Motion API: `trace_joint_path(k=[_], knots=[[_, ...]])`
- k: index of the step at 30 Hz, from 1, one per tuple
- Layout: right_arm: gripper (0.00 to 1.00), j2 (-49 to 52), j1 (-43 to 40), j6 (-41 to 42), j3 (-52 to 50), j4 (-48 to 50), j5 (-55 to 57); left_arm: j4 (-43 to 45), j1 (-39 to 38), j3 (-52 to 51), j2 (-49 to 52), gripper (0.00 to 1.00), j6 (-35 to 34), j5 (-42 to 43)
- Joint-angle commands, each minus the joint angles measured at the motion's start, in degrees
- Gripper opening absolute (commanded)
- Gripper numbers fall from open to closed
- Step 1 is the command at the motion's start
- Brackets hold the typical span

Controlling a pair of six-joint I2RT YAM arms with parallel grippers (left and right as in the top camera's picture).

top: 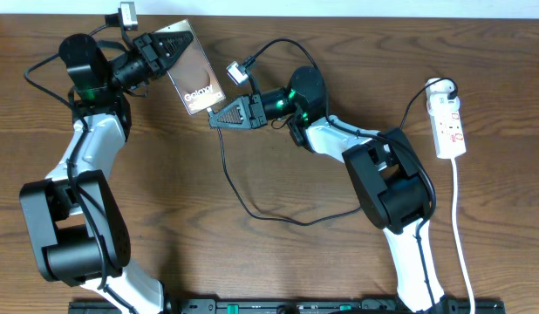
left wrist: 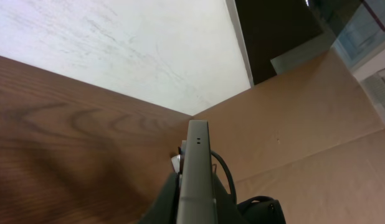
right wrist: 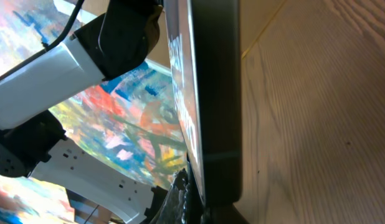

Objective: Plug charger to phone and switch on socket

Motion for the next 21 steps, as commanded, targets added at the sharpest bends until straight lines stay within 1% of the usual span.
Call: trace_joint_path(k=[1, 21], knots=[[0.01, -0.52, 0.07, 1.18, 0.94, 2.14, 5.77, 0.31, -0.61, 0.33, -1.14, 0.08, -0.07, 4.68], [0.01, -0.52, 0.00, 1.14, 0.94, 3.74, 8.17, 0.31, -0.63, 0.33, -1.14, 0.07, -0.04, 7.34]])
